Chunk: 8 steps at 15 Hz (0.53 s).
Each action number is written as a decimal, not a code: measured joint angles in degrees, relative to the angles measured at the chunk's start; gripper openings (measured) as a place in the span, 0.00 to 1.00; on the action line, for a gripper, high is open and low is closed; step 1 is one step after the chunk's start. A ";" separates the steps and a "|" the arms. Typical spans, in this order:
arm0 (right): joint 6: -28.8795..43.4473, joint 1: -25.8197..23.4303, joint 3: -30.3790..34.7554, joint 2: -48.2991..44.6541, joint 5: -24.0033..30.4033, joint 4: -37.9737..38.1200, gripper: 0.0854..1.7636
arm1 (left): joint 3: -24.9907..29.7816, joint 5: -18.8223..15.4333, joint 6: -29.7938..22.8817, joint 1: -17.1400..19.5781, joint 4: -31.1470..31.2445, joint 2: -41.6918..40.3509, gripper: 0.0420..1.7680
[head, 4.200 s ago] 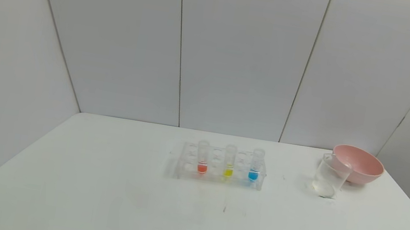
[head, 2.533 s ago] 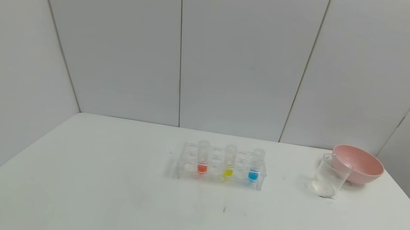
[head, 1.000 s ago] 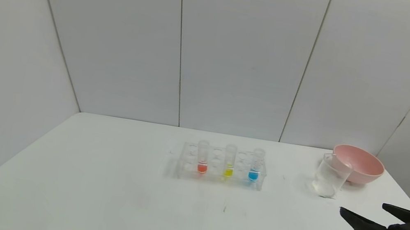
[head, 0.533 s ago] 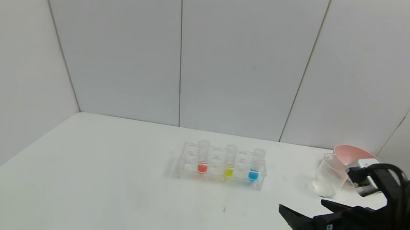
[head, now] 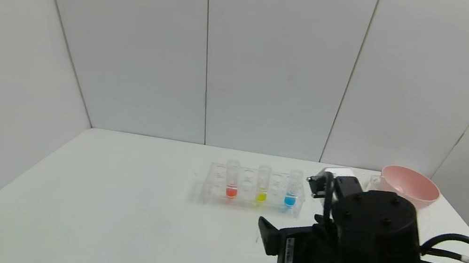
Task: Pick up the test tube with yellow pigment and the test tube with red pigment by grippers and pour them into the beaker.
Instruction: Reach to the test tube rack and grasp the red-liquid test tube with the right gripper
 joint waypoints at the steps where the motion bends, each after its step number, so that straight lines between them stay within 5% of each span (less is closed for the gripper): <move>1: 0.05 0.98 -2.21 1.90 -1.12 0.06 0.97 | 0.00 -0.02 0.00 0.00 0.00 0.00 0.97; 8: 0.00 3.72 -20.72 17.75 -7.09 2.46 0.97 | 0.00 0.00 -0.02 0.00 0.00 0.00 0.97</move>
